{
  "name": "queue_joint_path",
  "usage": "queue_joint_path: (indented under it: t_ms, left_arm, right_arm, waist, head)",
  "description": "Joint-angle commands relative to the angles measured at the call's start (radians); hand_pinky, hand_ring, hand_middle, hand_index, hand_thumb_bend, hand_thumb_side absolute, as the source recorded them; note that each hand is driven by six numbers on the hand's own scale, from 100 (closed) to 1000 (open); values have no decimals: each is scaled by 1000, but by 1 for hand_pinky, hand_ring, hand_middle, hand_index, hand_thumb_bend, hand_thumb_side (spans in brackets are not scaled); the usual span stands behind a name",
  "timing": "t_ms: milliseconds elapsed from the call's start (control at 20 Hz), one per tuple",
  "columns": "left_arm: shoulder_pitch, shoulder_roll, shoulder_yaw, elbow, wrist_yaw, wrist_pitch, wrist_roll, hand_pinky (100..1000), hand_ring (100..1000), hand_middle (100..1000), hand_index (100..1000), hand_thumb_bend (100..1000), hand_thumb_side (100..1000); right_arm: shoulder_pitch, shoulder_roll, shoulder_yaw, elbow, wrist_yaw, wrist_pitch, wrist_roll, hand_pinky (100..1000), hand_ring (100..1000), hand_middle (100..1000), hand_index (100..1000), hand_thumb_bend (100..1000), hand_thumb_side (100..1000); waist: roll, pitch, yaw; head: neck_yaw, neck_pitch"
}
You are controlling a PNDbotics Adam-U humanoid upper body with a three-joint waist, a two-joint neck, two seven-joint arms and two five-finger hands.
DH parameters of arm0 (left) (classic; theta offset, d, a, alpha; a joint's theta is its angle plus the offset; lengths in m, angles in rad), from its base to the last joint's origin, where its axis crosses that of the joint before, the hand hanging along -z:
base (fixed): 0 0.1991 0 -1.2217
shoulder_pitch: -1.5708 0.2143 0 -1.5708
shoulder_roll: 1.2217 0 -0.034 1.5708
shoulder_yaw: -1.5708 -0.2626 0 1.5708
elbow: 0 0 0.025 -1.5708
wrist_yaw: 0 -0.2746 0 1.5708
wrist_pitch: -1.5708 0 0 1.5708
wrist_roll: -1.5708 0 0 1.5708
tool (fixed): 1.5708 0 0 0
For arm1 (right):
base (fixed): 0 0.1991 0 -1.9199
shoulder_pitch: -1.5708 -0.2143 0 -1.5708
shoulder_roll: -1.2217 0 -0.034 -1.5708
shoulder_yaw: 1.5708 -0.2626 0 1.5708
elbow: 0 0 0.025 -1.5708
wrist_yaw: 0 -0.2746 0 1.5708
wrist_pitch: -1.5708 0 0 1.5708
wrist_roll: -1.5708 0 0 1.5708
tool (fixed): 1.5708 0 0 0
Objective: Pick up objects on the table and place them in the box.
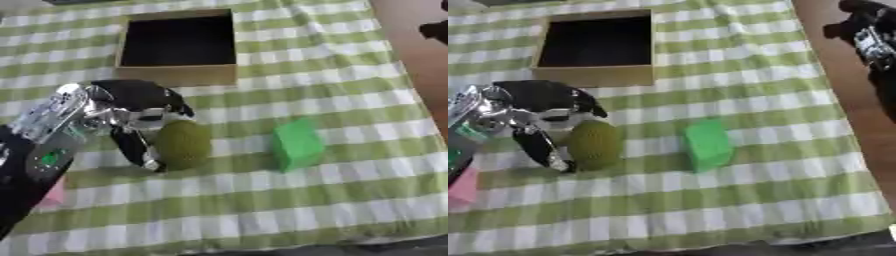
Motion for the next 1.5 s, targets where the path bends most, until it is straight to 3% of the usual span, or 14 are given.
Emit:
queue_joint_path:
  t_ms: [50, 150, 450, 600, 700, 950, 1100, 1500]
  left_arm:
    - [-11, -2, 12, 14, -18, 0, 23, 886, 871, 790, 917, 533, 340]
    - [-11, -7, 12, 22, -16, 3, 36, 861, 840, 758, 892, 488, 397]
    - [-7, -16, 8, 21, 32, 34, 71, 778, 726, 623, 779, 324, 370]
    - [-5, -16, 8, 11, 54, 40, 74, 757, 692, 598, 746, 170, 275]
    - [-5, -15, 10, -1, 71, 40, 68, 745, 682, 589, 736, 107, 127]
    - [-6, -8, 27, -37, 89, 62, 78, 695, 641, 577, 690, 100, 151]
    - [-4, -2, 50, -68, 98, 96, 116, 642, 583, 533, 609, 100, 147]
    - [14, 13, 136, -180, 151, 183, 183, 592, 543, 495, 555, 100, 208]
  right_arm:
    - [-10, -13, -1, -15, 6, 0, 4, 1000, 828, 591, 846, 100, 590]
    - [-10, -12, -1, -15, 7, 1, 5, 1000, 828, 591, 846, 100, 591]
    - [-7, -6, -5, -15, 9, 4, 4, 1000, 828, 591, 847, 100, 593]
    - [-3, -5, -6, -15, 12, 5, 3, 1000, 828, 591, 847, 100, 593]
    - [0, -3, -8, -15, 14, 6, 2, 1000, 828, 591, 847, 100, 595]
    - [2, -1, -10, -15, 16, 8, 1, 1000, 828, 591, 848, 100, 594]
    - [3, 1, -10, -15, 15, 10, 0, 1000, 828, 591, 848, 100, 595]
    - [7, 3, -14, -15, 12, 10, -4, 1000, 829, 591, 848, 100, 593]
  waist:
    - [-4, -5, -2]
    - [-4, -5, -3]
    - [-3, -4, -5]
    - [-4, -3, -6]
    - [-4, -3, -5]
    - [-4, -4, -3]
    - [-4, -6, -2]
    - [-7, -16, 0]
  head:
    - [5, 5]
    - [6, 5]
    - [8, 5]
    - [8, 5]
    - [8, 5]
    - [5, 5]
    - [2, 5]
    - [-9, 5]
